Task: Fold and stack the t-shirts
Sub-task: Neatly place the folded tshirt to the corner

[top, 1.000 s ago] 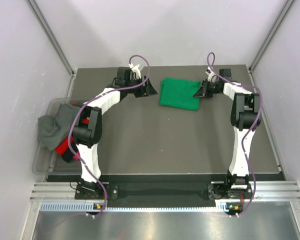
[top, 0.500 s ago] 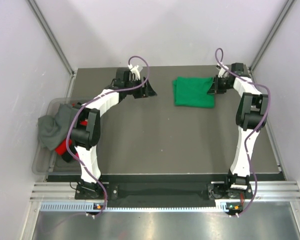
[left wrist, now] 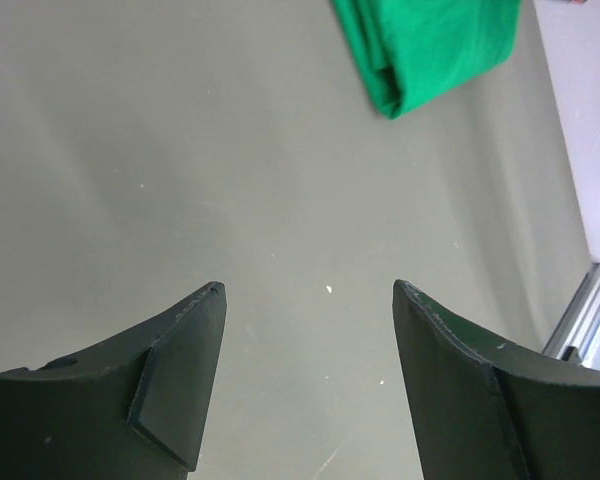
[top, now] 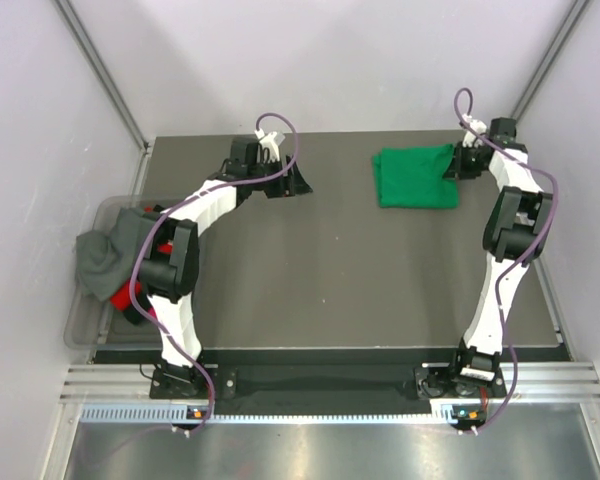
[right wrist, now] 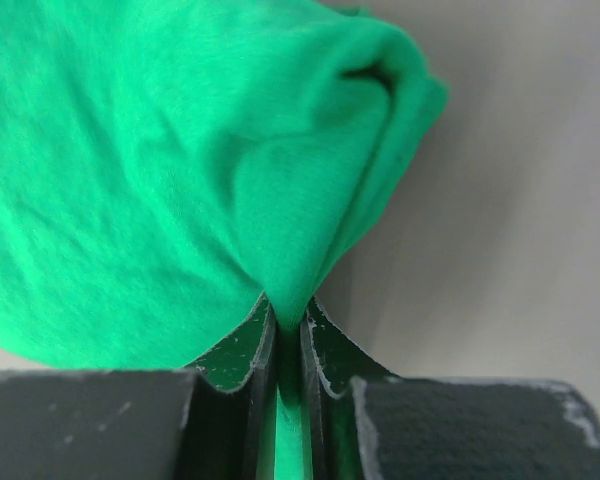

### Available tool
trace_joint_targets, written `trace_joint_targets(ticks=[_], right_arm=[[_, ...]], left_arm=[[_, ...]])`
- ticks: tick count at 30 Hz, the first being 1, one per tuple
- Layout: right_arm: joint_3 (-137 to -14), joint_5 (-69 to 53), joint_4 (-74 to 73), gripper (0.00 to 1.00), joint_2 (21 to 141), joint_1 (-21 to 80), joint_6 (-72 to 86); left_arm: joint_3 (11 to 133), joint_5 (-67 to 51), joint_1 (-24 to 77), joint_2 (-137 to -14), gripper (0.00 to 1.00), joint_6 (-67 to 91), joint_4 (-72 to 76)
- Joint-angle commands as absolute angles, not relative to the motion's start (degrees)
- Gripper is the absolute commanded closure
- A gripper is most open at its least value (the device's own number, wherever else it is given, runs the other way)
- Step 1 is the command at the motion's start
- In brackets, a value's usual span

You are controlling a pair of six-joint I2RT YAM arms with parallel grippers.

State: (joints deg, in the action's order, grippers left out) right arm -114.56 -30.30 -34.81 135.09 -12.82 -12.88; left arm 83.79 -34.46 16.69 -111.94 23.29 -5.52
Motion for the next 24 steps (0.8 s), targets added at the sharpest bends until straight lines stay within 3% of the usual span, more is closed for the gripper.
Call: trace_joint_targets(ticks=[1,24], right_arm=[[-118.7,-27.2,-32.2,1.0,135.4,-15.1,-13.6],[-131.0,-17.6,-24.0,1.0,145.3,-19.7,-6.6]], left_arm=[[82.8,-33.8,16.8,-107.8,0.28,21.5,-3.1],[82.0,-32.0,18.0,-108.1,0.27,18.6,-4.2]])
